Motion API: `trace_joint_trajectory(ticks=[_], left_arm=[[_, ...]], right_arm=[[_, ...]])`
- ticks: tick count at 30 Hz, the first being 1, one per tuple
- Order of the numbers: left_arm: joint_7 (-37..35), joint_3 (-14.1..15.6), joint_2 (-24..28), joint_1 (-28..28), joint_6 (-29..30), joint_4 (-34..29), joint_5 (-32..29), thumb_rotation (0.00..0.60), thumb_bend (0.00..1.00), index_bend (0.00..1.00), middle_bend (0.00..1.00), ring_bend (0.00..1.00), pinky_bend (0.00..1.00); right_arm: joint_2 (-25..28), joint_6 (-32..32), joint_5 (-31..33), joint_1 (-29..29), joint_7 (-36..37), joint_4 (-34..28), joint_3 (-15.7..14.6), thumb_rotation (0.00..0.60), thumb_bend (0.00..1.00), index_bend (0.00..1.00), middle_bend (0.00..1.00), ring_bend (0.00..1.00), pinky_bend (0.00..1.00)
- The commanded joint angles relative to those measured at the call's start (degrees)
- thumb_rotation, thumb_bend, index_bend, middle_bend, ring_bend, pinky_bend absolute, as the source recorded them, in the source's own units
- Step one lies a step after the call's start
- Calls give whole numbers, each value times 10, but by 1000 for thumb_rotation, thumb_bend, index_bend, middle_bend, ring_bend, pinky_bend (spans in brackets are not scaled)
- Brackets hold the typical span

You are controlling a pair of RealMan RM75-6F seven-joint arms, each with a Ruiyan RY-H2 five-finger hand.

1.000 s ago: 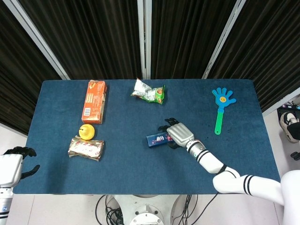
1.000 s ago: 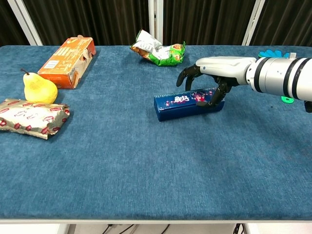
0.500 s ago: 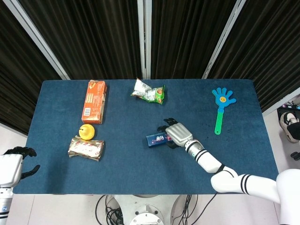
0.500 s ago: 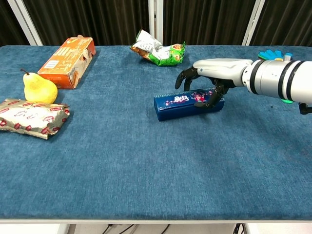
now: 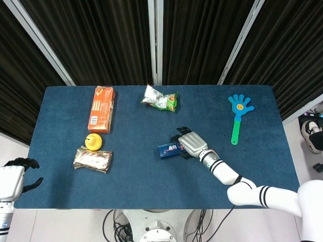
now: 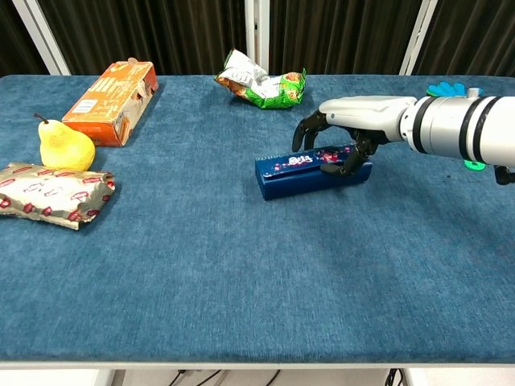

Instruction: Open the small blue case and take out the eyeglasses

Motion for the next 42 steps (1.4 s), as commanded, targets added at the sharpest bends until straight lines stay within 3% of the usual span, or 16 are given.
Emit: trace_joint_trajectory(ticks=[1, 7, 13, 20, 25, 31, 42], left_arm=[[0, 0, 0, 0, 0, -1, 0, 600, 165, 505, 489, 378, 461], [0, 0, 0, 0, -1, -1, -1, 600, 165, 505, 489, 377, 461], [-4, 0, 0, 0, -1, 1, 0, 600, 165, 518, 499, 398, 462], [-2, -1, 0, 0, 0, 1, -1, 600, 165, 524, 511, 414, 462], [-5, -1, 0, 0, -1, 1, -2, 600, 166, 524, 511, 414, 461], [-5, -1, 0, -1, -2, 1, -1, 600, 166, 524, 512, 414, 462], [1, -1, 0, -1, -2, -1, -3, 600, 166, 524, 511, 414, 461]], right_arm=[[4, -25, 37, 21, -11, 7, 9, 600, 733, 307, 345, 25, 0], [4, -42, 103, 59, -38, 12, 15, 600, 635, 188, 258, 3, 0], [-16, -44, 153, 90, -56, 40, 11, 600, 621, 48, 161, 0, 0], [-75, -4, 181, 114, -69, 125, 24, 600, 617, 4, 96, 0, 0], [-62, 42, 125, 88, -44, 93, 24, 600, 609, 2, 103, 0, 0], [3, 67, 31, 25, 18, 5, -11, 600, 622, 40, 234, 0, 0], [36, 63, -57, -27, 84, -8, -51, 600, 653, 67, 279, 0, 0]])
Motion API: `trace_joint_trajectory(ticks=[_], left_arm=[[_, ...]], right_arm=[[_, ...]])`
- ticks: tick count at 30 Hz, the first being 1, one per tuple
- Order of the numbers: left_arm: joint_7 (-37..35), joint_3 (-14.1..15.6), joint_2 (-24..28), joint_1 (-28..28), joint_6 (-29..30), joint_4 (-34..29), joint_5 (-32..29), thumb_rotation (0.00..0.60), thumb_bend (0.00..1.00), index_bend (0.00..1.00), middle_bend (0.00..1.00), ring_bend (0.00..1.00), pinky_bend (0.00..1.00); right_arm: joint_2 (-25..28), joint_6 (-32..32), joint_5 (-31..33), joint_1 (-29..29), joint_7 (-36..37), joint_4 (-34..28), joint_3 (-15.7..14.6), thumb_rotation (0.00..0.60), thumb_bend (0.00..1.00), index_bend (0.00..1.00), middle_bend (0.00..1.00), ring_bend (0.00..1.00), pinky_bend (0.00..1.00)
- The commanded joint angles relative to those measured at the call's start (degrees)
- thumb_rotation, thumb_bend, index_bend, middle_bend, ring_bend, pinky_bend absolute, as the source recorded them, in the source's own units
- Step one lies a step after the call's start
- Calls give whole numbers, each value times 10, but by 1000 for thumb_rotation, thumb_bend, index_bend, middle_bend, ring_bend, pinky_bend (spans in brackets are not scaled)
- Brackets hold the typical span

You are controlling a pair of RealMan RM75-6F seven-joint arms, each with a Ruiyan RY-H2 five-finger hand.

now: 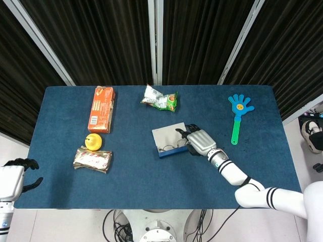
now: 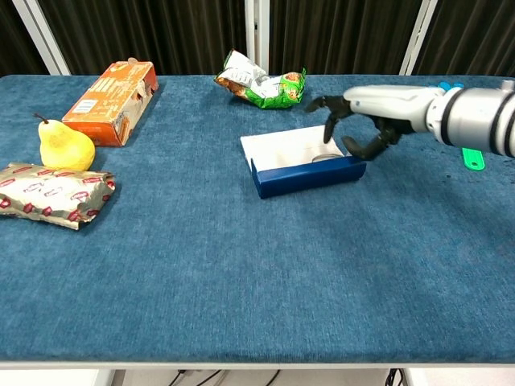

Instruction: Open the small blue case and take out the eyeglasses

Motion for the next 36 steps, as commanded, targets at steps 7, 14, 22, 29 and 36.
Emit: trace_joint_trajectory(ticks=[7, 14, 22, 29, 36], left_arm=[[-1, 0, 0, 0, 0, 0, 1, 600, 165, 524, 512, 414, 461], [0, 0, 0, -1, 0, 1, 2, 600, 166, 524, 512, 414, 461], [2, 0, 0, 0, 1, 0, 1, 600, 166, 524, 512, 414, 460], [-2, 0, 0, 0, 1, 1, 1, 600, 166, 524, 512, 414, 460], [1, 0, 0, 1, 1, 0, -1, 600, 165, 524, 512, 414, 460]], right_arm=[[28, 7, -62, -30, 31, -27, -25, 600, 655, 79, 283, 0, 0], [60, 44, -138, -63, 48, -81, -58, 600, 659, 87, 286, 0, 0], [44, 30, -196, -49, 38, -120, -64, 600, 660, 88, 283, 0, 0], [26, 30, -186, -28, 28, -127, -18, 600, 669, 88, 283, 0, 0], [-45, -27, -128, 28, -17, -68, 33, 600, 706, 88, 270, 0, 0]])
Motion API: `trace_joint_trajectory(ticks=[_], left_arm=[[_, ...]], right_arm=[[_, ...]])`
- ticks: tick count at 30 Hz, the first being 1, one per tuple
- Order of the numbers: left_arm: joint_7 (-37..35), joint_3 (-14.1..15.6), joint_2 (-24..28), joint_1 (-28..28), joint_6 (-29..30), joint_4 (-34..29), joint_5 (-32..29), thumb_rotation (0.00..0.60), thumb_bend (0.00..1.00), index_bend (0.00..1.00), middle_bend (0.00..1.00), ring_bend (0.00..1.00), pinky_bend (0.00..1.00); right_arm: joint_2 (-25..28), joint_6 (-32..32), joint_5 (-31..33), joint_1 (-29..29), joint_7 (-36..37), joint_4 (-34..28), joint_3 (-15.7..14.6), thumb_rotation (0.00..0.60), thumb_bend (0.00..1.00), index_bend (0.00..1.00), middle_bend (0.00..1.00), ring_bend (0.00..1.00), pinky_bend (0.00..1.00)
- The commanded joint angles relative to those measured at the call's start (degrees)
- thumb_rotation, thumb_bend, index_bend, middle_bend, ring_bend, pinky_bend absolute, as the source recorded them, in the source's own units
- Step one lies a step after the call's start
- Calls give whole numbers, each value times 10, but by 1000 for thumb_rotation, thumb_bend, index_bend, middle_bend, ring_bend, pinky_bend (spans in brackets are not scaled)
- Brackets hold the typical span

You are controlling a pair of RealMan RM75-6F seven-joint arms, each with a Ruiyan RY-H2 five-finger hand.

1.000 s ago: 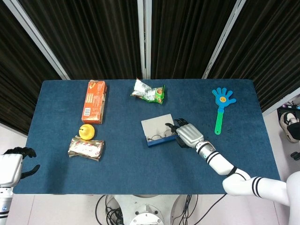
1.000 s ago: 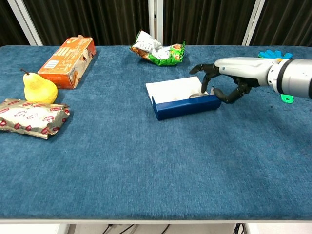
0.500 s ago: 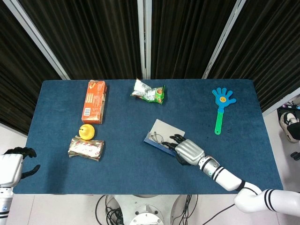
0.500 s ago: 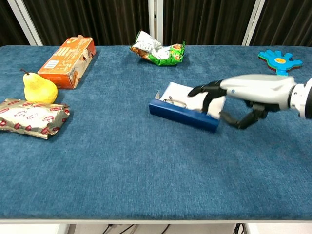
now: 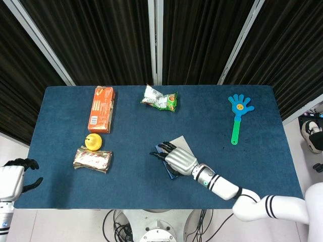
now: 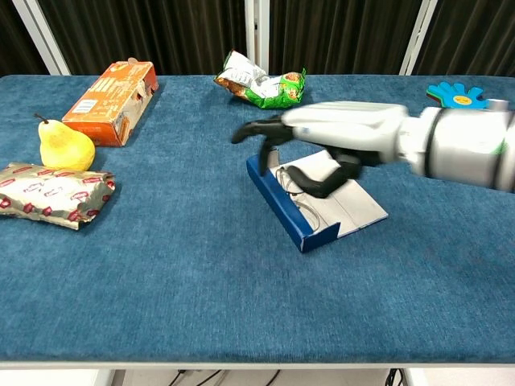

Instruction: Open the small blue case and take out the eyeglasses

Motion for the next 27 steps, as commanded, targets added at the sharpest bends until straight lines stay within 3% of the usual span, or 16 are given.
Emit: trace_joint_trajectory(ticks=[1, 5, 11, 20, 27], left_arm=[[0, 0, 0, 0, -1, 0, -1, 600, 165, 524, 512, 414, 460], [-1, 0, 0, 0, -1, 0, -2, 600, 166, 524, 512, 414, 460], [-4, 0, 0, 1, 0, 1, -1, 600, 165, 524, 512, 414, 460], [-2, 1, 0, 0, -1, 1, 0, 600, 165, 524, 512, 414, 460], [1, 0, 0, 1, 0, -1, 0, 600, 166, 524, 512, 414, 460]], right_arm=[[-44, -33, 37, 34, -28, 40, 26, 600, 716, 88, 268, 0, 0], [-81, -69, 85, 64, -44, 83, 46, 600, 740, 88, 269, 0, 0], [-85, -91, 141, 79, -78, 112, 43, 600, 766, 88, 294, 0, 0], [-12, -67, 192, 47, -102, 75, 16, 600, 778, 88, 343, 0, 0], [59, -46, 178, 1, -83, 28, -22, 600, 770, 88, 347, 0, 0]])
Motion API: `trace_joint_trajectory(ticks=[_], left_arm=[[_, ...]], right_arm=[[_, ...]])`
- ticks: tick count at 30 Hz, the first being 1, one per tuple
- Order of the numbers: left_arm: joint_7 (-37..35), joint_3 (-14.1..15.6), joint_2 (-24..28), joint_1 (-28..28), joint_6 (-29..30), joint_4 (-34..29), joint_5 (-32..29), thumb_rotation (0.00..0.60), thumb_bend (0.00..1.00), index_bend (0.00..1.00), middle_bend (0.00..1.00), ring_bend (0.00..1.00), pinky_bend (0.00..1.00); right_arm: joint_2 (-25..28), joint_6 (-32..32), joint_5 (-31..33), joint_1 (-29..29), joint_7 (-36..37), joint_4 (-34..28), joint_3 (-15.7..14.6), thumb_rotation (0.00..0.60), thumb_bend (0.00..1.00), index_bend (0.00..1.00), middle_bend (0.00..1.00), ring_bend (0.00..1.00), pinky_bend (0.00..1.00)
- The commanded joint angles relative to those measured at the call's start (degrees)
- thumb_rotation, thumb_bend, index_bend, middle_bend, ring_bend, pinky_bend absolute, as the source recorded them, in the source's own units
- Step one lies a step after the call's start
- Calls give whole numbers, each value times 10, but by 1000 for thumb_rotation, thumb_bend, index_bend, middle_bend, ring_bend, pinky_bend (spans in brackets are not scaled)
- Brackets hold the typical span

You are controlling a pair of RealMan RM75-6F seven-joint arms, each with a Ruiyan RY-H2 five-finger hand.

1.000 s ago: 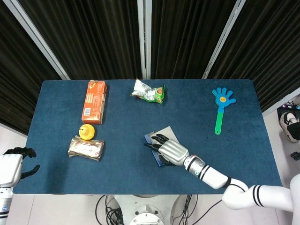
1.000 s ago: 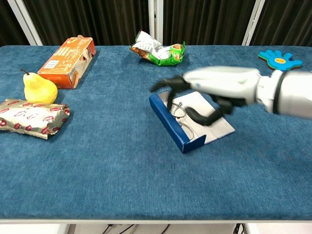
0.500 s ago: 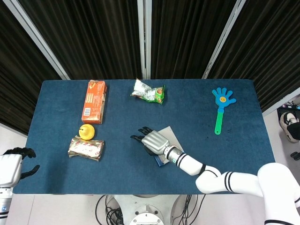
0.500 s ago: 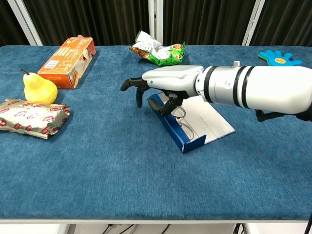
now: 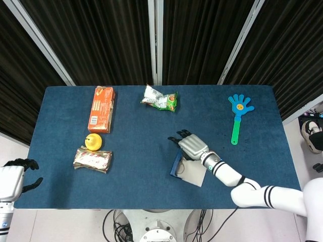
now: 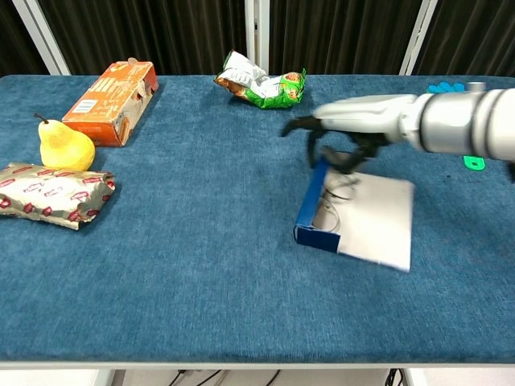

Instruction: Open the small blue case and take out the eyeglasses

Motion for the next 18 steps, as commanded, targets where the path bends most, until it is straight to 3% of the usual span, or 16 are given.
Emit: trace_joint_trajectory(ticks=[1, 8, 18], left_arm=[[1, 0, 0, 0, 0, 0, 0, 600, 166, 524, 512, 414, 460], [4, 0, 0, 0, -1, -2, -1, 600, 165, 524, 512, 414, 460], [4, -1, 0, 0, -1, -3, -3, 600, 166, 524, 512, 414, 459]], right_arm=[[38, 15, -14, -28, 12, -29, -24, 600, 754, 88, 347, 0, 0], [68, 42, -79, -56, 49, -53, -36, 600, 464, 122, 311, 0, 0], [16, 18, -112, -35, 55, -5, -28, 600, 432, 239, 315, 0, 0]])
